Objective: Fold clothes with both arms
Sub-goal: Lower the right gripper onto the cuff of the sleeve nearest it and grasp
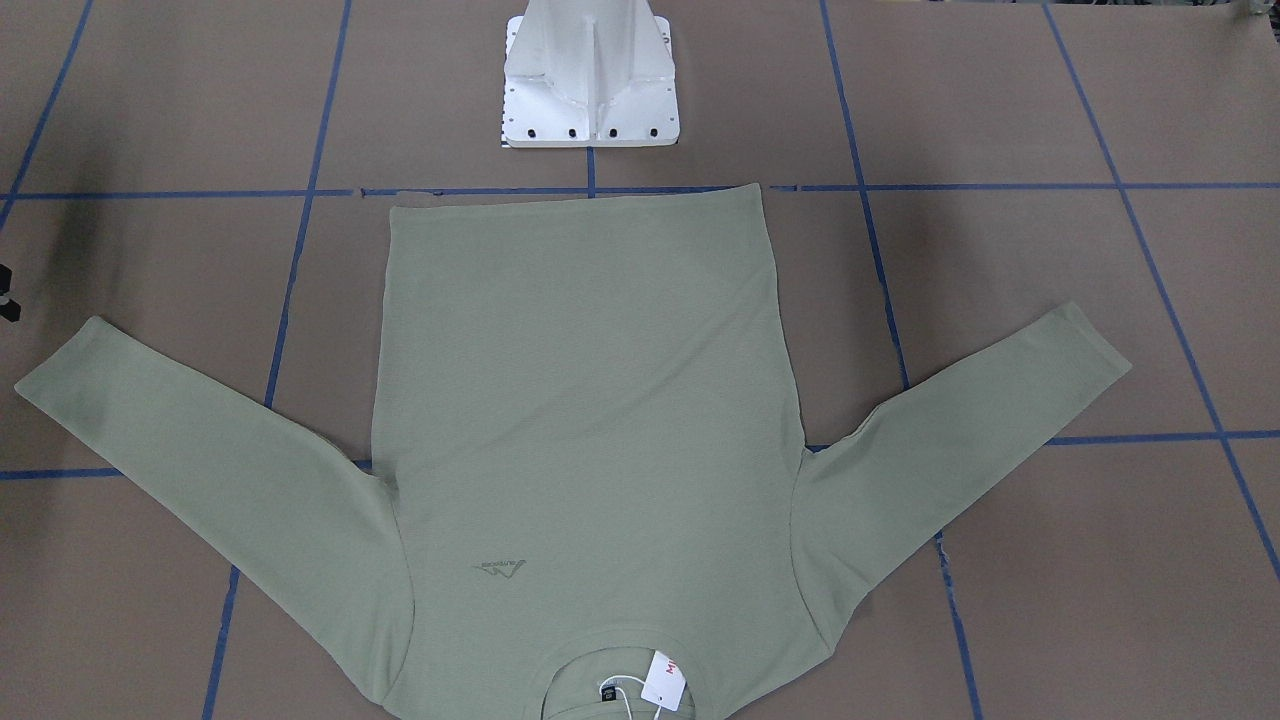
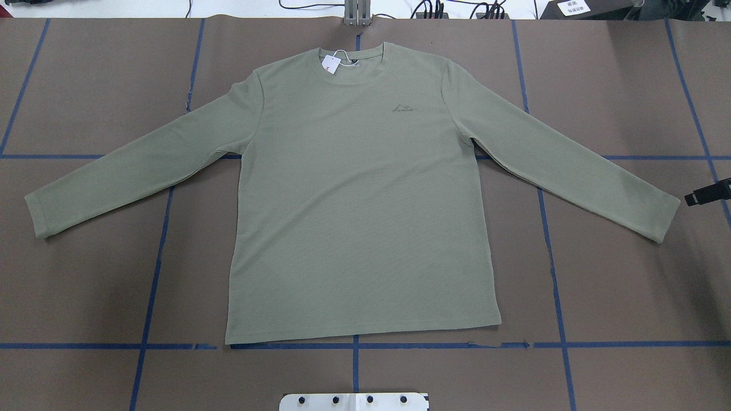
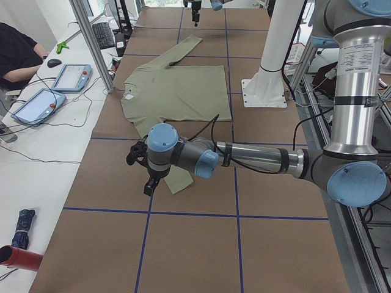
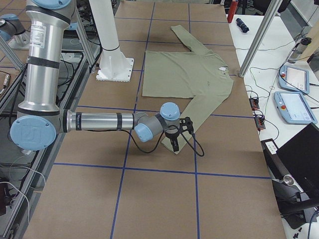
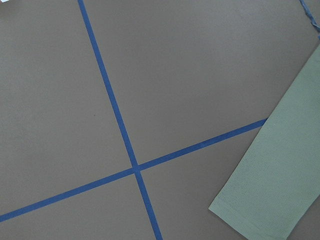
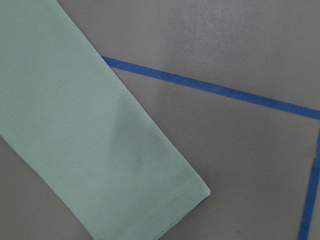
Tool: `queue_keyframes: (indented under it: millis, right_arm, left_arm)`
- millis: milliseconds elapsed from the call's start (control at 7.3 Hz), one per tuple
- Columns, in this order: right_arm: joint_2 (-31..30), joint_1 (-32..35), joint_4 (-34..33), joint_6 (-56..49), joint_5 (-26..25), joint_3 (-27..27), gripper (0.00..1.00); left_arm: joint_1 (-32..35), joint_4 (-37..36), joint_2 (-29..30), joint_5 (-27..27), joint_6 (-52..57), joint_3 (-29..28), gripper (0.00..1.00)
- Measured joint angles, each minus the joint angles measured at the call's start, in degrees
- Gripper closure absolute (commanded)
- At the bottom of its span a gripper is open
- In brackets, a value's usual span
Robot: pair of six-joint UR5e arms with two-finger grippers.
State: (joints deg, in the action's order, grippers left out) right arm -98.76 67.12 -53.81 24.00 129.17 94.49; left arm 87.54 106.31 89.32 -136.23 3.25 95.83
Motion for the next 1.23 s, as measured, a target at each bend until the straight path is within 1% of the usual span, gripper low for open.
queue_keyframes:
  millis: [137,274,411,822,1232]
  right_arm:
    - [0.2,-1.66,5.38,3.72,-0.62,-2.72,0.0]
    - [0.85,-2.79,8.76,5.42,-0.91,-5.14,0.0]
    - [1.8,-3.47,10.18,6.08,-1.04,-6.9,0.0]
    - [3.71,-4.54,10.51,6.33,-1.1,-10.64,0.0]
    - [3.92,-5.83,10.3,6.38,-1.09,-11.79,0.0]
  left_arm:
    - [0.0,0.02,0.02,0.0,0.0,-0.02,0.0]
    - [0.0,0.03,0.0,0.0,0.0,-0.05,0.0]
    - [0.0,0.03,-0.01,-0.01,0.0,-0.08,0.0]
    - [0.0,0.09,-0.01,-0.08,0.0,-0.2,0.0]
    - [0.0,0.12,0.13,-0.09,0.0,-0.28,0.0]
